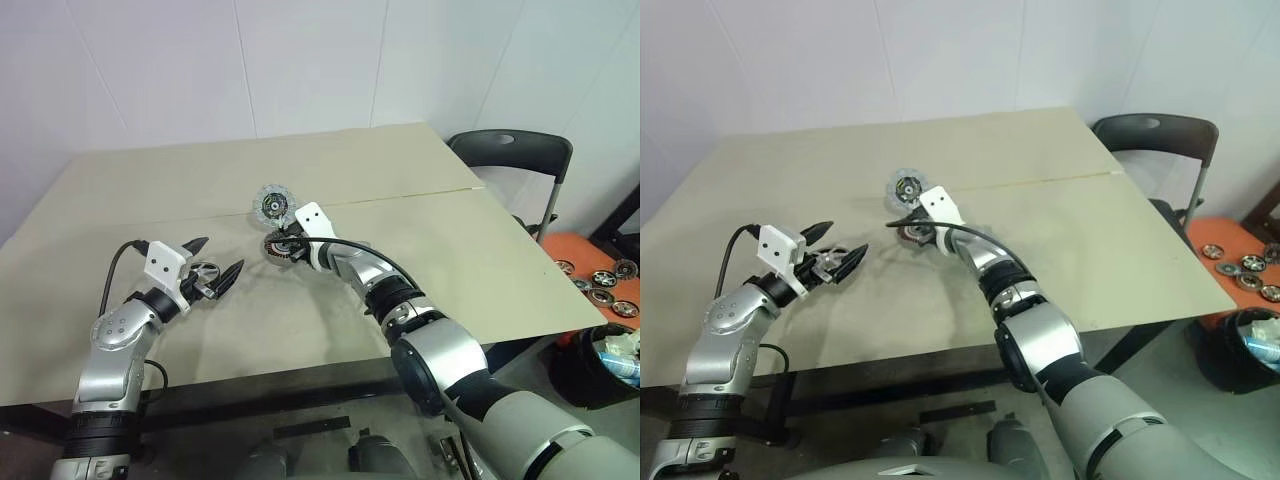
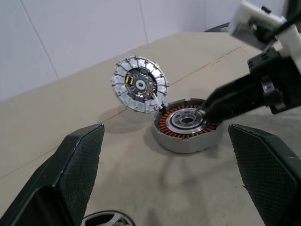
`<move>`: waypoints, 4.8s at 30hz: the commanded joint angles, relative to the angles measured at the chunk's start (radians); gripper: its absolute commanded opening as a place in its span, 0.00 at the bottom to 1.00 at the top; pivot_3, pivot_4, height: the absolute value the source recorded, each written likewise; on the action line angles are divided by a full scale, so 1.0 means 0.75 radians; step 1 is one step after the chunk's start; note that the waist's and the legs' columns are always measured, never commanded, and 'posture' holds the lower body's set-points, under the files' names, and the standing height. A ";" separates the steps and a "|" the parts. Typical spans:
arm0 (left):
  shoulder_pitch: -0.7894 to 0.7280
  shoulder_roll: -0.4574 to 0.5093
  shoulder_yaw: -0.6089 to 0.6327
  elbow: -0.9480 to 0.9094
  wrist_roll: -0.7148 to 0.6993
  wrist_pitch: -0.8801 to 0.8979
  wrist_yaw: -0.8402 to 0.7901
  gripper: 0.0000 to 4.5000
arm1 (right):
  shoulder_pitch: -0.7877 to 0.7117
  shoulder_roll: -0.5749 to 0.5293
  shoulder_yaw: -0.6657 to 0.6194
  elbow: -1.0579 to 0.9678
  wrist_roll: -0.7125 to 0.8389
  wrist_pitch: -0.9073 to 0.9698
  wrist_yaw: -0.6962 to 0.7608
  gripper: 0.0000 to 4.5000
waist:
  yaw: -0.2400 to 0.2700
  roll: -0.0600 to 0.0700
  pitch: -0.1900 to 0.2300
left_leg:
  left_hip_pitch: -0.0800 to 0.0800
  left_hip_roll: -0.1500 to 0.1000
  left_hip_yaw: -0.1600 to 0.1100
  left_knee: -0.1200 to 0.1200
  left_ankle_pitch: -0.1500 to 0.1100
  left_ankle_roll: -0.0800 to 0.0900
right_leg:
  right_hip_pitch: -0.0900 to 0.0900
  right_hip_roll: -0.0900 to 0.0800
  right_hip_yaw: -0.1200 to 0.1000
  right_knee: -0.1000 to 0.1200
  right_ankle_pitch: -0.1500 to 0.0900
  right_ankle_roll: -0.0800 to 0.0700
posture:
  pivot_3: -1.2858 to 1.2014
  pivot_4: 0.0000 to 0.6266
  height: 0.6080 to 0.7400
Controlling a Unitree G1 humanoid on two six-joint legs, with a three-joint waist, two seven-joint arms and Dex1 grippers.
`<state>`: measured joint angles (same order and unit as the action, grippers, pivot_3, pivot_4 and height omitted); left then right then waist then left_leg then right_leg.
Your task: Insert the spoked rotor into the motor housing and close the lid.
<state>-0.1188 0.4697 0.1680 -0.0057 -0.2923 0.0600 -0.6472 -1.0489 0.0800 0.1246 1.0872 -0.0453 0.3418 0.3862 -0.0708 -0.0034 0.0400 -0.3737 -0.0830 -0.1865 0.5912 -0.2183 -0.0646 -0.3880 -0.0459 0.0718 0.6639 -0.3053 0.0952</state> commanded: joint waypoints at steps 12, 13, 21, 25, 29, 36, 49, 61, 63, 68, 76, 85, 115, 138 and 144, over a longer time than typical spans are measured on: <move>-0.017 0.001 -0.006 0.028 0.021 -0.056 -0.013 1.00 | 0.016 -0.049 0.076 -0.110 -0.039 0.123 0.199 0.17 | 0.001 0.000 0.000 | 0.000 0.000 0.000 0.000 0.000 0.000 | 0.000 0.000 0.000 0.000 0.000 0.000 | 0.52 0.00 1.00; -0.018 0.000 -0.007 0.035 0.023 -0.060 -0.015 1.00 | 0.023 -0.051 0.084 -0.121 -0.039 0.134 0.224 0.17 | 0.000 0.000 0.000 | 0.000 0.000 0.000 0.000 0.000 0.000 | 0.000 0.000 0.000 0.000 0.000 0.000 | 0.52 0.00 1.00; -0.026 -0.002 -0.021 0.065 0.034 -0.079 -0.012 1.00 | 0.102 -0.065 0.161 -0.254 -0.042 0.230 0.391 0.17 | 0.000 0.000 -0.001 | 0.000 0.000 0.000 0.001 0.000 0.000 | 0.000 0.000 0.000 0.001 0.000 0.000 | 0.52 0.00 1.00; -0.025 0.000 -0.024 0.066 0.037 -0.080 -0.008 1.00 | 0.121 -0.065 0.168 -0.295 -0.039 0.254 0.398 0.17 | 0.001 -0.001 -0.001 | 0.000 0.000 0.000 0.001 0.000 0.000 | 0.000 0.000 0.000 0.001 0.000 0.000 | 0.52 0.00 1.00; -0.022 0.002 -0.025 0.063 0.040 -0.075 -0.005 1.00 | 0.151 -0.057 0.193 -0.347 -0.029 0.285 0.458 0.17 | 0.000 -0.001 -0.001 | 0.000 0.000 0.000 0.001 0.000 0.000 | 0.000 -0.001 0.000 0.001 0.000 0.000 | 0.52 0.00 1.00; -0.016 0.000 -0.033 0.056 0.045 -0.070 0.002 1.00 | 0.215 -0.067 0.234 -0.472 -0.001 0.363 0.586 0.17 | 0.001 -0.001 -0.002 | 0.001 0.000 0.000 0.001 0.000 0.000 | 0.000 0.000 0.000 0.002 0.000 0.000 | 0.52 0.00 1.00; -0.024 -0.001 -0.048 0.077 0.062 -0.065 0.001 1.00 | 0.214 -0.035 0.133 -0.491 0.083 0.280 0.524 0.17 | 0.002 -0.001 -0.001 | 0.000 -0.001 -0.002 0.004 0.000 0.000 | 0.000 -0.001 -0.002 0.003 0.000 0.000 | 0.52 0.00 1.00; -0.039 -0.010 -0.057 0.157 0.073 -0.110 -0.017 1.00 | 0.161 0.032 -0.011 -0.422 0.126 0.054 0.245 0.17 | 0.002 -0.001 -0.001 | 0.001 -0.001 -0.002 0.004 0.000 0.000 | 0.000 0.000 -0.002 0.003 0.001 0.000 | 0.52 0.00 1.00; -0.041 -0.012 -0.057 0.175 0.076 -0.123 -0.021 1.00 | 0.147 0.033 -0.008 -0.378 0.098 -0.008 0.172 0.17 | 0.001 -0.001 -0.001 | 0.001 -0.001 -0.002 0.004 0.000 0.000 | 0.000 0.000 -0.002 0.003 0.001 0.000 | 0.52 0.00 1.00; -0.044 -0.020 -0.060 0.209 0.083 -0.157 -0.034 1.00 | 0.099 0.023 0.044 -0.191 -0.031 -0.055 -0.058 0.17 | 0.001 -0.001 -0.001 | 0.001 -0.001 -0.002 0.004 0.000 0.000 | -0.001 0.000 -0.002 0.003 0.001 0.000 | 0.52 0.00 1.00; -0.047 -0.026 -0.066 0.211 0.086 -0.164 -0.039 1.00 | 0.060 0.044 0.065 -0.056 -0.124 -0.100 -0.294 0.17 | 0.001 -0.001 -0.002 | 0.001 -0.001 -0.002 0.004 0.001 -0.001 | 0.000 0.000 -0.001 0.005 0.001 -0.001 | 0.52 0.00 1.00; -0.046 -0.029 -0.072 0.227 0.086 -0.182 -0.037 1.00 | 0.047 0.076 0.036 -0.018 -0.105 -0.095 -0.314 0.17 | 0.000 -0.001 -0.002 | 0.002 -0.001 -0.002 0.005 0.001 -0.002 | 0.000 0.000 -0.001 0.005 0.001 -0.001 | 0.52 0.00 1.00; -0.028 -0.036 -0.094 0.040 0.084 -0.022 0.009 1.00 | 0.044 0.142 -0.105 -0.102 0.096 -0.172 -0.208 0.17 | -0.002 -0.001 -0.002 | 0.002 -0.001 -0.002 0.006 0.001 -0.001 | 0.002 0.001 -0.001 0.006 0.001 -0.001 | 0.52 0.00 1.00; -0.027 -0.033 -0.064 0.109 0.069 -0.084 -0.008 1.00 | 0.051 0.157 -0.031 -0.030 0.054 -0.193 -0.212 0.17 | -0.001 -0.001 -0.002 | 0.002 0.000 -0.002 0.006 0.001 -0.002 | 0.002 0.001 -0.001 0.006 0.001 -0.001 | 0.52 0.00 1.00; -0.027 -0.037 -0.069 0.127 0.070 -0.101 -0.011 1.00 | 0.052 0.156 -0.035 -0.029 0.059 -0.192 -0.207 0.17 | -0.001 -0.001 -0.002 | 0.002 0.000 -0.002 0.006 0.001 -0.002 | 0.002 0.001 -0.001 0.006 0.001 -0.001 | 0.52 0.00 1.00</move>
<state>-0.1244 0.4334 0.0959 0.0999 -0.2295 0.0106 -0.6511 -0.9990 0.1252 0.1028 1.0839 -0.0084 0.2058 0.2307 -0.0718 -0.0039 0.0386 -0.3721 -0.0833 -0.1877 0.5955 -0.2174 -0.0658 -0.3866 -0.0453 0.0710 0.6687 -0.3044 0.0942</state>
